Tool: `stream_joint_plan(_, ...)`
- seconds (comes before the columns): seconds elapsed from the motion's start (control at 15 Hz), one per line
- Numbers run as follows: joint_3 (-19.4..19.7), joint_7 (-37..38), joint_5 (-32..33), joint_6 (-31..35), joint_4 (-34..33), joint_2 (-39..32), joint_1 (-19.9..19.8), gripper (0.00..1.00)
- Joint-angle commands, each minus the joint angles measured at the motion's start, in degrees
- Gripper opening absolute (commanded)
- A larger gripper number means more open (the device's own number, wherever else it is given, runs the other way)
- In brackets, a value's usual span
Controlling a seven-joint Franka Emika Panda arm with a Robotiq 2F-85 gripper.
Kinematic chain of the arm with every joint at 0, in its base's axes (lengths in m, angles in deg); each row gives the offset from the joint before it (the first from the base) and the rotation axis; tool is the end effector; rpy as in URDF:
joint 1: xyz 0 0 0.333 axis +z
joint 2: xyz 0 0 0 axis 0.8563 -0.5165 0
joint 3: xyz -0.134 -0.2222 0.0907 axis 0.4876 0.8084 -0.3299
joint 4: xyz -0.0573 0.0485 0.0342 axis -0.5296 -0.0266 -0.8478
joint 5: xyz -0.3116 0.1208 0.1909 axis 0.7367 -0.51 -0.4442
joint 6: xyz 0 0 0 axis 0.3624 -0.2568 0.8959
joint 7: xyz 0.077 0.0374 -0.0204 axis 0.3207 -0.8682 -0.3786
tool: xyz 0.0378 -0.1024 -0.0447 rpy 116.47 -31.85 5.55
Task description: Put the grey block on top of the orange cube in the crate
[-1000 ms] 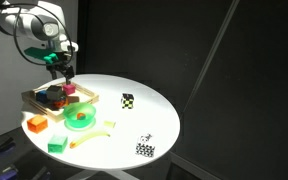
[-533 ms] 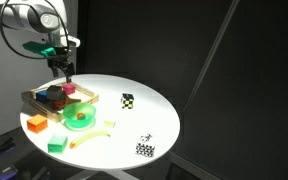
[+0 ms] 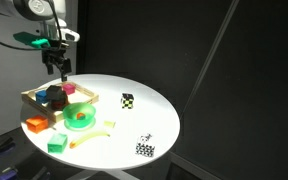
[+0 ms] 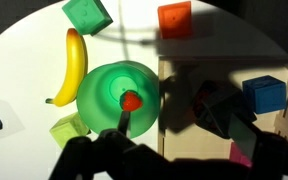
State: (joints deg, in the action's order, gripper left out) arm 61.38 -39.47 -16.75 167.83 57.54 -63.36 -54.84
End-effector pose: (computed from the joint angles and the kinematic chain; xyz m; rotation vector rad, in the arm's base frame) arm 0.4584 0.0518 0.2934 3.1088 -0.0420 0.0326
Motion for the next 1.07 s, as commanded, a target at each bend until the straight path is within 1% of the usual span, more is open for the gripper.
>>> stream_joint_plan(0.0,1.1,-6.26,-2.79,-3.85,3.21,6.71,-0.97,1.0)
stream_joint_plan(0.2,1.99,-9.31,-3.08,-6.14,4.4,10.28,-1.54,1.0)
stream_joint_plan(0.53,2.93,-11.85,-2.71,-9.48,5.85,15.21,-1.89,1.0)
stream_joint_plan(1.0,2.99,-10.69,-2.63,-12.59,7.26,22.15,-2.22,1.0)
